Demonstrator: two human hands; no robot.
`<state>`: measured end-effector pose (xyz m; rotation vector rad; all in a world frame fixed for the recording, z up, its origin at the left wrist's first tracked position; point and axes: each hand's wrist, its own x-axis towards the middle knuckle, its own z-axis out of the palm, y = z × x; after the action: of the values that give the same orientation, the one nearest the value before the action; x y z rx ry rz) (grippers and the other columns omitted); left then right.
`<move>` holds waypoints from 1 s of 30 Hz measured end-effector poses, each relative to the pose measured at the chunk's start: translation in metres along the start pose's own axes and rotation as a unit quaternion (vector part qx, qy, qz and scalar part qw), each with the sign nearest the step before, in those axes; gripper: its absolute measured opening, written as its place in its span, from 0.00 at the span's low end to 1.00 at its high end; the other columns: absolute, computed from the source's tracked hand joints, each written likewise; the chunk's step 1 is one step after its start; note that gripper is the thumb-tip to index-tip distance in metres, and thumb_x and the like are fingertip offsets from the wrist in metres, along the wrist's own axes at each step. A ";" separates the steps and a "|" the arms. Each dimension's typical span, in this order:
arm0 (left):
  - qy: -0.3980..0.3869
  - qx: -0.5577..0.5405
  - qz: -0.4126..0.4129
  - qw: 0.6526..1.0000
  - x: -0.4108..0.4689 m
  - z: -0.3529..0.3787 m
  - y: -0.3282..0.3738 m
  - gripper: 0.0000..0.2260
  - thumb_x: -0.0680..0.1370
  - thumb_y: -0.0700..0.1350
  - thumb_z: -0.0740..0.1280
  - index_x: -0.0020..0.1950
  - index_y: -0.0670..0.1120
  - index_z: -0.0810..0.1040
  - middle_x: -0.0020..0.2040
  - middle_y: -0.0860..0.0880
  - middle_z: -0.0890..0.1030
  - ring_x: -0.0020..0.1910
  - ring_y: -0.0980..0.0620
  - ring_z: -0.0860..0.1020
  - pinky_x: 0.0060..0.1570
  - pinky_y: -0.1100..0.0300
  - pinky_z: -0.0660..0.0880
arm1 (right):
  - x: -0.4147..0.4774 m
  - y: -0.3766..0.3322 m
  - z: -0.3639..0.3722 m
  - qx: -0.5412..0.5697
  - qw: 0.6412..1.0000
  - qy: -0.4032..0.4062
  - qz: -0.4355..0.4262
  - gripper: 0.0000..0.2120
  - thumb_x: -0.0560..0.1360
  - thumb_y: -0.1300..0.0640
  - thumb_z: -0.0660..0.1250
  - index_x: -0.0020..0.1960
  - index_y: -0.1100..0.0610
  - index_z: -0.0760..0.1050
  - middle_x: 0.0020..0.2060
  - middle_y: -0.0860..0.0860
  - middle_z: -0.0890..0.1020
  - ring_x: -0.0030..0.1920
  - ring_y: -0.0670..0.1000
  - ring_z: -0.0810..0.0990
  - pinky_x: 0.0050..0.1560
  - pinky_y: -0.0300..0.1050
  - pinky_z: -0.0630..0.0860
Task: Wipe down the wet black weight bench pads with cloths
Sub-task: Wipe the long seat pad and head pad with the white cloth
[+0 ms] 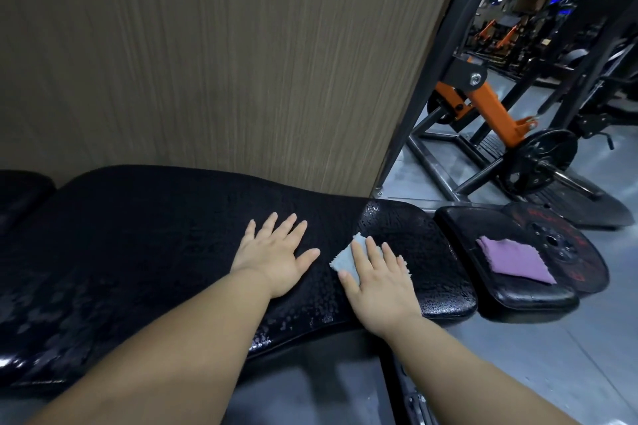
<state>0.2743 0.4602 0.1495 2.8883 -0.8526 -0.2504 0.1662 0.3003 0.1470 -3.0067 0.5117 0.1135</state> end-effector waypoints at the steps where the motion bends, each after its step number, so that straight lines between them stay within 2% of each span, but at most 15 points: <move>1: -0.001 0.000 -0.001 1.000 -0.003 0.000 -0.001 0.30 0.80 0.66 0.42 0.80 0.57 0.43 0.80 0.57 0.42 0.78 0.51 0.38 0.76 0.46 0.37 | -0.001 0.000 -0.001 0.000 1.000 -0.001 0.001 0.30 0.81 0.39 0.43 0.79 0.50 0.42 0.78 0.51 0.45 0.77 0.55 0.42 0.76 0.54 0.40; 11: -0.017 -0.009 -0.011 1.000 -0.053 0.001 -0.026 0.30 0.81 0.65 0.42 0.80 0.55 0.41 0.79 0.58 0.40 0.78 0.53 0.37 0.75 0.46 0.35 | -0.013 -0.040 0.000 -0.007 1.000 -0.016 -0.013 0.30 0.81 0.40 0.43 0.79 0.50 0.41 0.78 0.52 0.44 0.77 0.56 0.42 0.76 0.55 0.40; 30: 0.012 -0.019 -0.133 0.991 -0.159 -0.008 -0.153 0.28 0.81 0.64 0.42 0.80 0.56 0.41 0.79 0.58 0.40 0.78 0.54 0.37 0.75 0.46 0.35 | -0.014 -0.181 0.010 -0.021 0.992 -0.035 -0.123 0.30 0.81 0.40 0.42 0.79 0.50 0.40 0.78 0.51 0.43 0.77 0.57 0.41 0.76 0.55 0.40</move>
<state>0.2251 0.6755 0.1521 2.9576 -0.4505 -0.2528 0.2124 0.4756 0.1516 -3.0634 0.1302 0.2142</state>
